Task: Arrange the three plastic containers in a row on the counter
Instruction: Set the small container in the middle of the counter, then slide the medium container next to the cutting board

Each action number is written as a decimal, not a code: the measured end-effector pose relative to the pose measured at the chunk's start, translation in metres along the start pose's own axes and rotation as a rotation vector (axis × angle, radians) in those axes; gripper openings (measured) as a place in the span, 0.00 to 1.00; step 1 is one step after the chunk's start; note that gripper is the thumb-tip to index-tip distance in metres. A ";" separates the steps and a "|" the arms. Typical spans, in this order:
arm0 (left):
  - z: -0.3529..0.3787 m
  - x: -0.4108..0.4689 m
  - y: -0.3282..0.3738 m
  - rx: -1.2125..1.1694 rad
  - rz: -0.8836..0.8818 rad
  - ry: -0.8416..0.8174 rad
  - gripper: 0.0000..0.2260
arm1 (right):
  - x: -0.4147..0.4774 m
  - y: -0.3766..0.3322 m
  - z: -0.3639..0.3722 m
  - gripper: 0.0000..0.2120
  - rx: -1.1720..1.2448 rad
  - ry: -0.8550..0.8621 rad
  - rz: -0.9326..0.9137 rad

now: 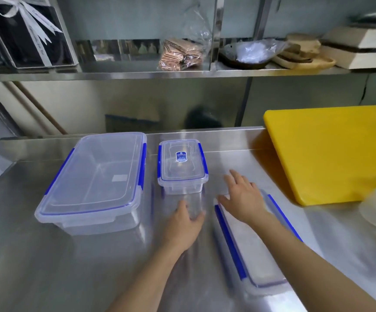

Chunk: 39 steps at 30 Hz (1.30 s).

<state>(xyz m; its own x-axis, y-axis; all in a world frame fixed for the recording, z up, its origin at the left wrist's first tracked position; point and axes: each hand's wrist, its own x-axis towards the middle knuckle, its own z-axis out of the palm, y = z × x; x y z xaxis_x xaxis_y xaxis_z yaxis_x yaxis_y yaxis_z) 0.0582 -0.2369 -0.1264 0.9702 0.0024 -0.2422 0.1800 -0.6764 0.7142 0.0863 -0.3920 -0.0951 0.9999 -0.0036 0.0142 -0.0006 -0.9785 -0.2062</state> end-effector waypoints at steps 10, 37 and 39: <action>0.045 -0.064 0.026 -0.269 -0.148 -0.525 0.30 | -0.081 0.086 -0.025 0.41 0.292 -0.375 0.315; 0.076 0.009 0.068 -0.582 -0.020 0.025 0.11 | -0.007 0.098 -0.011 0.23 0.859 0.142 0.351; 0.079 0.024 0.074 -0.562 -0.018 0.048 0.11 | 0.011 0.101 -0.008 0.22 0.859 0.150 0.327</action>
<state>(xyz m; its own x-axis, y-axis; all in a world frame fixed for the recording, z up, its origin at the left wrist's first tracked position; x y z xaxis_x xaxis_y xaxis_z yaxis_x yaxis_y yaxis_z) 0.0822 -0.3449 -0.1317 0.9700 0.0526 -0.2372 0.2428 -0.1795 0.9533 0.0975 -0.4928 -0.1083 0.9395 -0.3375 -0.0580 -0.2107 -0.4361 -0.8749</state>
